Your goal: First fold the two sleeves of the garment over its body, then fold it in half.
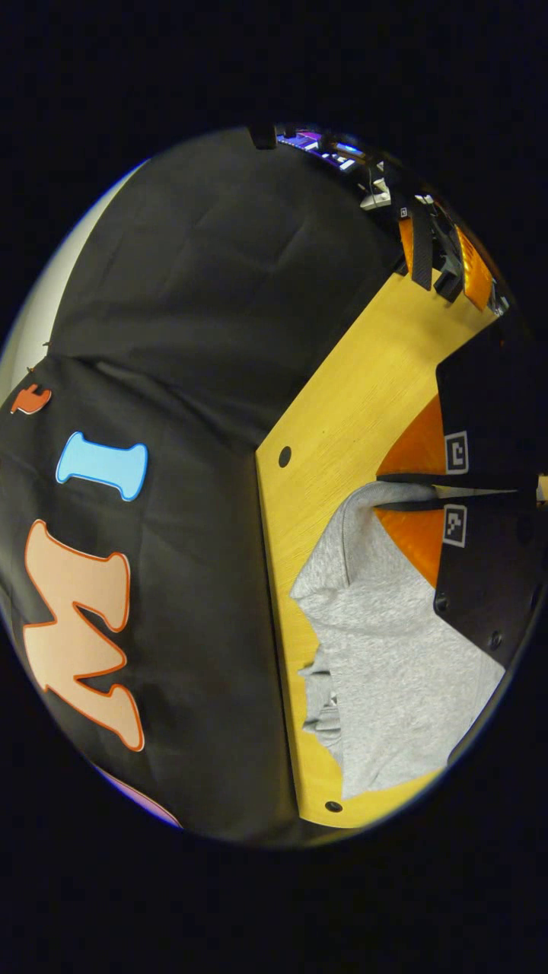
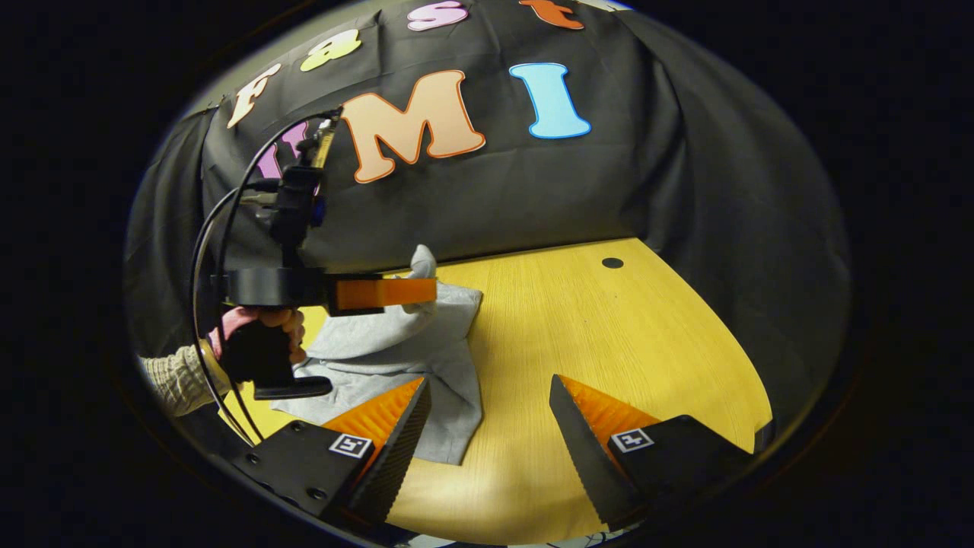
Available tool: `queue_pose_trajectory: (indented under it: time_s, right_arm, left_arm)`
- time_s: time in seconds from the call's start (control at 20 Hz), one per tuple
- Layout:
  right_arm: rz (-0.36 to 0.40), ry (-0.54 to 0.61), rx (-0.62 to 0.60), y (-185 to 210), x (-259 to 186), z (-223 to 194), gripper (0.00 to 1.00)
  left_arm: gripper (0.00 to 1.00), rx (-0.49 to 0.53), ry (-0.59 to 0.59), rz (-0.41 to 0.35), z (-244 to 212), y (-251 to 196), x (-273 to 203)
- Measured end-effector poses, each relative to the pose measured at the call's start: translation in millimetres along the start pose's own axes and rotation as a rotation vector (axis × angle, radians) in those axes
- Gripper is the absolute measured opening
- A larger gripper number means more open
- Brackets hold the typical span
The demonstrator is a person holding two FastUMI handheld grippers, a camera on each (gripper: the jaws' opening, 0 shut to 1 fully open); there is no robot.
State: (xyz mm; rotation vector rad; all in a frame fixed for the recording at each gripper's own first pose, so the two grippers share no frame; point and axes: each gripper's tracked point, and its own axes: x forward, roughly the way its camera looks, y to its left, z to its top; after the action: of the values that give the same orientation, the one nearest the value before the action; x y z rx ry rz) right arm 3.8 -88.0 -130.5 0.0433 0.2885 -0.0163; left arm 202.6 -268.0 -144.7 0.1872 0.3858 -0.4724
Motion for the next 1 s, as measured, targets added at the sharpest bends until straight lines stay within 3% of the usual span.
queue_pose_trajectory:
  time_s: [0.15,0.2,0.25,0.3,0.35,0.4,0.45,0.65,0.8,0.9,1.0]
  right_arm:
    - [-0.001,0.019,-0.009,-3.4,3.7,-4.8,0.94]
    - [-0.001,0.026,-0.013,-4.3,6.0,-6.7,0.94]
    - [0.003,0.034,-0.017,-3.5,8.5,-8.7,0.98]
    - [0.009,0.044,-0.025,-2.3,11.4,-10.7,0.94]
    - [0.015,0.051,-0.035,0.8,13.9,-12.9,0.94]
    - [0.022,0.06,-0.046,4.3,16.5,-15.8,0.98]
    - [0.032,0.067,-0.056,9.0,19.0,-18.6,0.94]
    - [0.093,0.108,-0.063,38.8,33.6,-34.7,0.98]
    - [0.136,0.147,-0.065,63.2,47.1,-51.7,0.94]
    - [0.153,0.176,-0.079,75.4,54.1,-64.4,0.98]
    - [0.156,0.213,-0.101,81.4,60.6,-81.9,0.94]
  left_arm:
    - [0.04,-0.026,0.012,0.014,-9.5,3.6,16.2]
    - [0.11,-0.036,0.004,0.019,-8.5,5.1,16.3]
    - [0.24,-0.034,-0.013,0.037,-3.4,9.2,15.6]
    - [0.26,-0.026,-0.028,0.049,-0.7,13.7,15.1]
    - [0.58,-0.017,-0.048,0.073,2.5,19.7,12.0]
    - [0.74,-0.009,-0.064,0.1,4.8,29.1,4.6]
    - [0.9,-0.007,-0.073,0.118,5.6,36.8,-4.5]
    - [0.95,-0.061,-0.102,0.172,-7.2,69.1,-56.6]
    - [0.95,-0.043,-0.084,0.284,-31.1,109.7,-101.8]
    - [0.95,-0.034,-0.05,0.357,-55.0,137.0,-130.6]
    - [0.95,-0.055,-0.001,0.428,-84.9,161.8,-158.2]
